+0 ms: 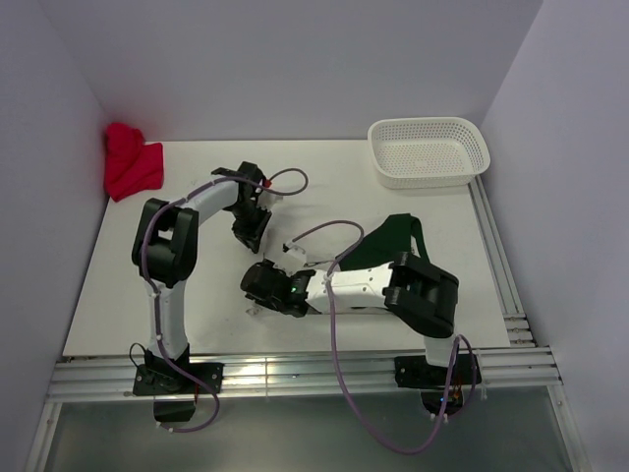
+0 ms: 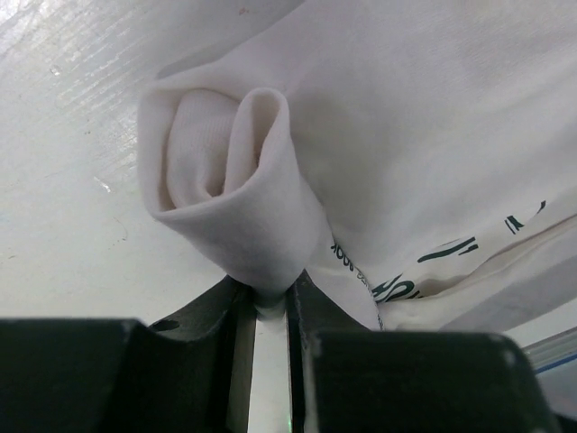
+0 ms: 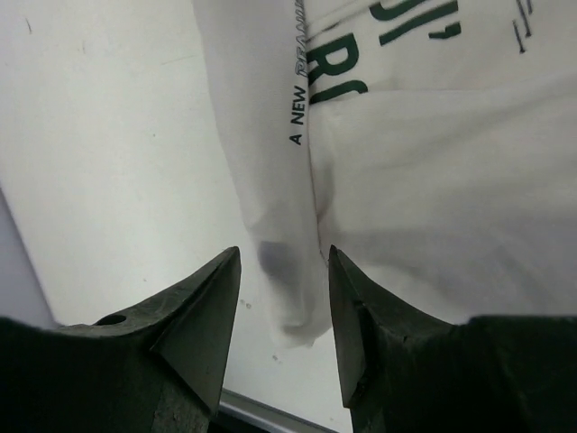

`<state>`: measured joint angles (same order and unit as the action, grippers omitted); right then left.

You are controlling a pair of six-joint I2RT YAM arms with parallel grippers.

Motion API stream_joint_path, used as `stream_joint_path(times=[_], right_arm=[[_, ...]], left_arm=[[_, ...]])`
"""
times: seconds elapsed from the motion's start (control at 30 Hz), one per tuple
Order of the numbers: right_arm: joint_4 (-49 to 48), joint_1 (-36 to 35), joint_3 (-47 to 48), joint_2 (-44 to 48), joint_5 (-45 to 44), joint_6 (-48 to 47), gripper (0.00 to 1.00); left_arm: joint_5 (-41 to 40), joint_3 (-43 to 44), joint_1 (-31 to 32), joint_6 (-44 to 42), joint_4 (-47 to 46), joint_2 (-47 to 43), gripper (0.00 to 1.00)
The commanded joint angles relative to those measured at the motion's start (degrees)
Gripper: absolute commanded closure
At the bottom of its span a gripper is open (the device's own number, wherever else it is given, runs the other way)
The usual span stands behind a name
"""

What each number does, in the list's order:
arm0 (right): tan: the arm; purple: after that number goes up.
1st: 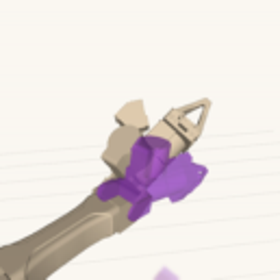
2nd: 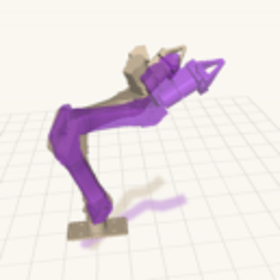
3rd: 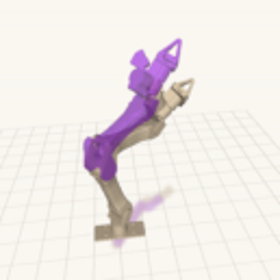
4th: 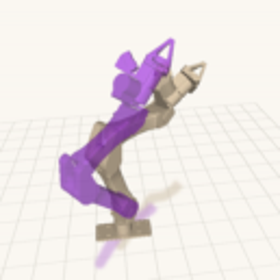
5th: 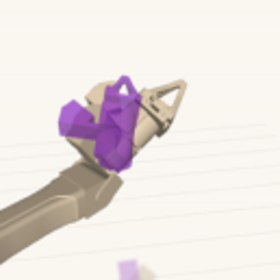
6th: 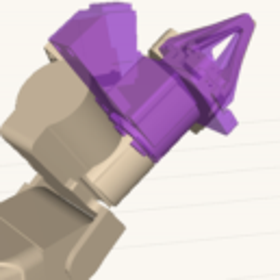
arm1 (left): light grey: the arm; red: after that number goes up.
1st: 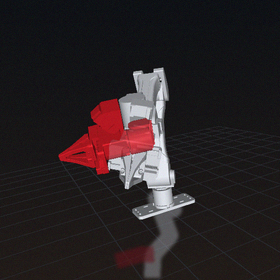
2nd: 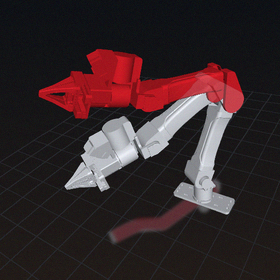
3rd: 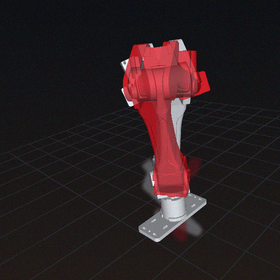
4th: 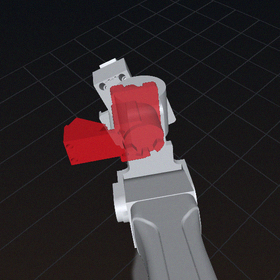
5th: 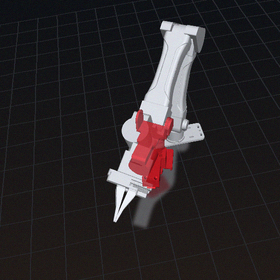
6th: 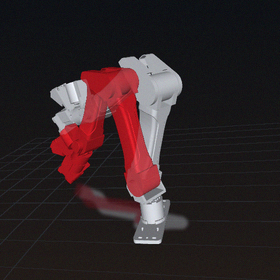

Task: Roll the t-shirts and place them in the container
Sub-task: Roll the tshirt

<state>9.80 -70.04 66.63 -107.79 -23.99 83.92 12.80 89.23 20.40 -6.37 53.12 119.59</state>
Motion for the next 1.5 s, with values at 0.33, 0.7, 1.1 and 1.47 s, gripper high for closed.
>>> stream_joint_path(times=[0.33,0.7,1.1,1.47], right_arm=[[26.5,1.8,28.5,-12.8,-12.8,-13.0,0.5],[34.2,2.2,38.0,-20.2,-16.4,-13.7,0.51],[32.7,2.1,36.2,-22.0,-13.8,-12.6,0.73],[0.5,5.0,5.3,-7.2,-5.0,-7.7,0.77]], left_arm=[[-9.5,1.8,2.7,-0.1,0.2,1.1,0.78],[-10.2,2.4,3.4,0.6,1.0,1.1,0.77],[-10.5,3.1,4.0,0.7,1.6,1.4,0.73],[-5.3,8.7,3.3,-1.0,4.3,-0.4,0.39]])
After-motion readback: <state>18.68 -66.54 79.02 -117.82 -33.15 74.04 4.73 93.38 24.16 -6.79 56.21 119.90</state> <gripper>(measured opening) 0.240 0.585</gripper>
